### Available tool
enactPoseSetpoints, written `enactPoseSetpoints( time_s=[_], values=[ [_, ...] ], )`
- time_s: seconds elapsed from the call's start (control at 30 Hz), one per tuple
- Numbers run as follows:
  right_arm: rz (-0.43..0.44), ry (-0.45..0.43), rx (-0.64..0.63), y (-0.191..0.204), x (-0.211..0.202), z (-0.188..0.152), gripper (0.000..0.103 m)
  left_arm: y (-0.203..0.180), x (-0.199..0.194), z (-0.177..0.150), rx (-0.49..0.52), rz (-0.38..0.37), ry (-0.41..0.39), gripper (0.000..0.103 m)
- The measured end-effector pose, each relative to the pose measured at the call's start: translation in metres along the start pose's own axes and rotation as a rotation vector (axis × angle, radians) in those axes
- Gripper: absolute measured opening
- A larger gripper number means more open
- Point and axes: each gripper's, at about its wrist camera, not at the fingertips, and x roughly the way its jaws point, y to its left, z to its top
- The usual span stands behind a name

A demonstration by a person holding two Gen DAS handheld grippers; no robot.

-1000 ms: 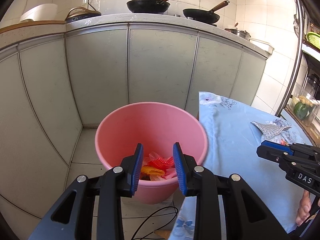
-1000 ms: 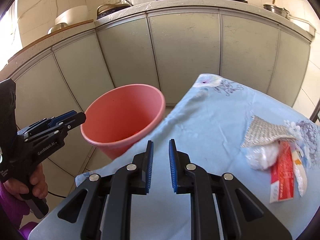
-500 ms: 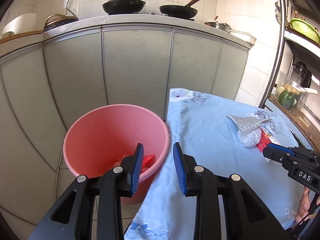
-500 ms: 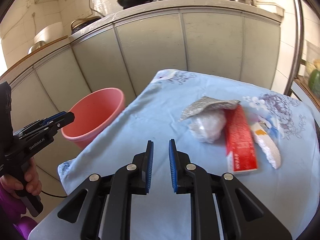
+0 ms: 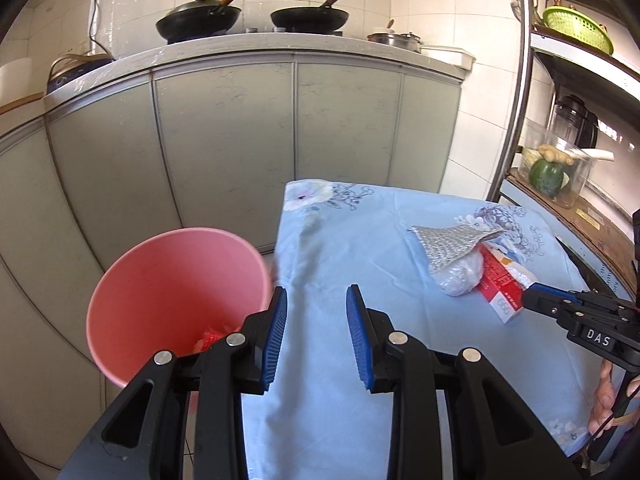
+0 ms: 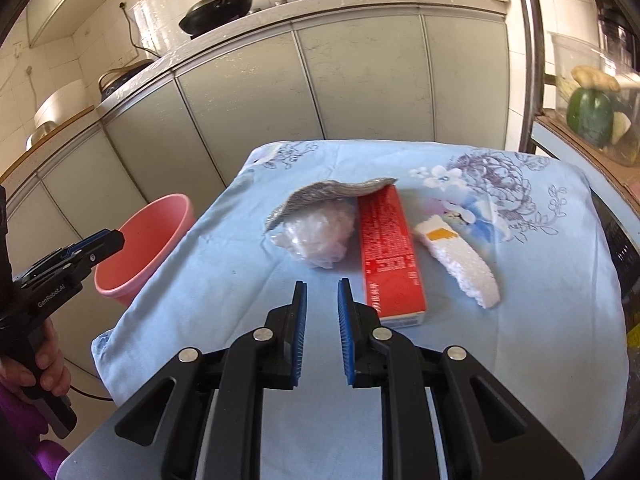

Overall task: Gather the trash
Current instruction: 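Move both open grippers back over the remaining trash on the table, then grasp the silver steel wool scrubber with the left gripper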

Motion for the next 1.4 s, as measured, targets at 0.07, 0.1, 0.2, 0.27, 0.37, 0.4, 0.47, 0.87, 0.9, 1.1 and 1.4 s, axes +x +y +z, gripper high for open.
enactPoseSetpoints(
  time_s=[0.07,0.1,0.2,0.27,0.37,0.4,0.47,0.87,0.9,1.1,1.4],
  values=[
    [-0.005,0.002,0.011,-0.006,0.001,0.0,0.016,-0.007,0.002,0.003,0.01,-0.021,0.005,0.03],
    [-0.008,0.003,0.019,-0.009,0.001,-0.001,0.016,-0.01,0.003,0.005,0.014,-0.029,0.006,0.03],
    [-0.015,0.003,0.035,-0.017,0.0,-0.003,0.016,-0.02,0.005,0.01,0.032,-0.052,0.005,0.03],
    [-0.017,0.004,0.047,-0.022,0.0,-0.004,0.016,-0.027,0.007,0.013,0.049,-0.067,0.003,0.03],
    [-0.022,0.004,0.058,-0.03,0.0,-0.005,0.016,-0.038,0.008,0.016,0.073,-0.083,0.002,0.03],
    [-0.023,0.003,0.06,-0.031,0.0,-0.005,0.016,-0.041,0.009,0.017,0.08,-0.087,0.002,0.03],
    [-0.029,0.0,0.068,-0.036,-0.001,-0.006,0.016,-0.048,0.01,0.018,0.1,-0.097,0.003,0.03],
    [-0.053,-0.004,0.123,-0.067,-0.004,-0.011,0.016,-0.101,0.026,0.034,0.25,-0.167,0.011,0.03],
    [-0.052,-0.004,0.127,-0.069,-0.004,-0.011,0.016,-0.104,0.028,0.034,0.26,-0.175,0.018,0.03],
    [-0.044,0.002,0.161,-0.08,-0.002,-0.014,0.016,-0.137,0.048,0.036,0.38,-0.194,0.042,0.03],
    [-0.038,0.009,0.18,-0.089,-0.005,-0.014,0.016,-0.163,0.081,0.043,0.447,-0.184,0.071,0.03]
  ],
)
